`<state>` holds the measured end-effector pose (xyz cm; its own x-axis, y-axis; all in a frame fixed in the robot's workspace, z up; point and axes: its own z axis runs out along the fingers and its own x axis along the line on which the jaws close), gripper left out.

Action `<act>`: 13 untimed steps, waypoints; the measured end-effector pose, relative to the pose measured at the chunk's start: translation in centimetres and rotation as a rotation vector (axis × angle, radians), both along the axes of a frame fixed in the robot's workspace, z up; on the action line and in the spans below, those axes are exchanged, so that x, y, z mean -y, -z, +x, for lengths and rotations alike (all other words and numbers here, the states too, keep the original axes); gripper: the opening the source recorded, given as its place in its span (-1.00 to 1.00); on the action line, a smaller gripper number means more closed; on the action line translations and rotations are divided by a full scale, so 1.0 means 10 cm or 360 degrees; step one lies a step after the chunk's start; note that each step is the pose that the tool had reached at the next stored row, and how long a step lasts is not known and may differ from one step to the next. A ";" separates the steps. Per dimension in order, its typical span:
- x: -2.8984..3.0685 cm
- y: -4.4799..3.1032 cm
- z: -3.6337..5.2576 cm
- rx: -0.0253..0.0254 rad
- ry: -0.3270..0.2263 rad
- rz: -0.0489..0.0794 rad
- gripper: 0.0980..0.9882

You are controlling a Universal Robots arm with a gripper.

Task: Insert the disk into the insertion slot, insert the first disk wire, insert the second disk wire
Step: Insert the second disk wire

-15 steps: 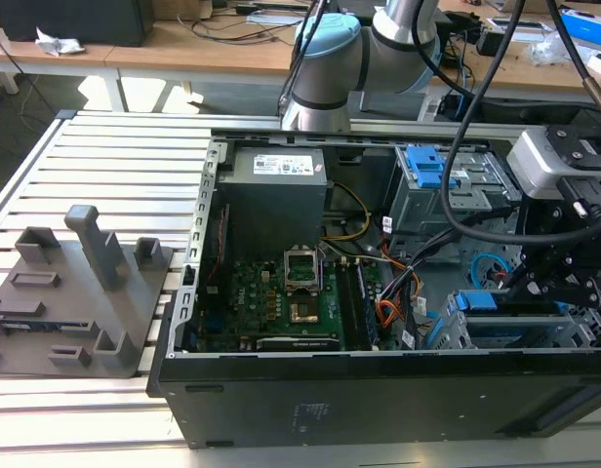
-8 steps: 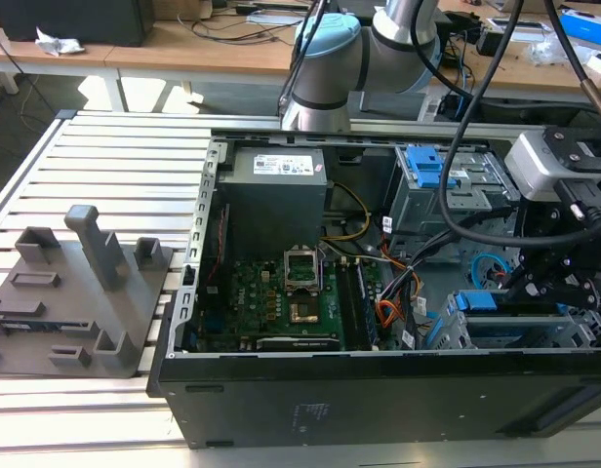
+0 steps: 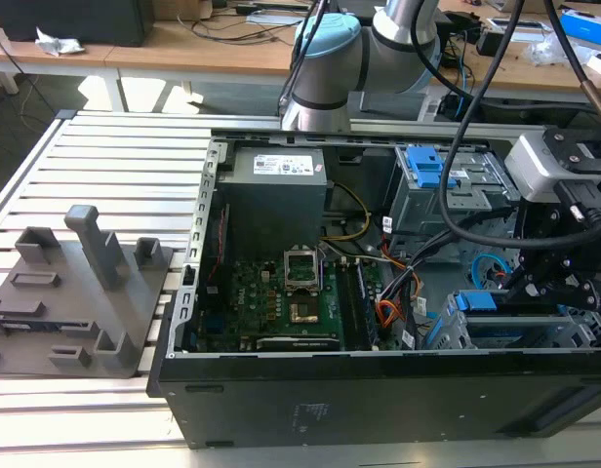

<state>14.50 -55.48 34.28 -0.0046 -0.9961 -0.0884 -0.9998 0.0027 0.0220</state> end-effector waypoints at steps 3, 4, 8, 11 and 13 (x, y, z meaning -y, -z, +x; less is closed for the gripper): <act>0.008 0.010 0.000 0.00000 0.0000 0.0000 -0.85; 0.012 0.017 0.000 0.00000 0.0000 0.0001 -0.85; 0.022 0.047 0.000 0.00001 0.0000 -0.0001 -0.85; 0.022 0.050 0.000 -0.00002 0.0000 0.0000 -0.82; 0.023 0.052 0.000 0.00000 0.0000 0.0001 -0.82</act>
<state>14.49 -55.71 33.76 -0.0047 -0.9960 -0.0888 -0.9998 0.0028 0.0220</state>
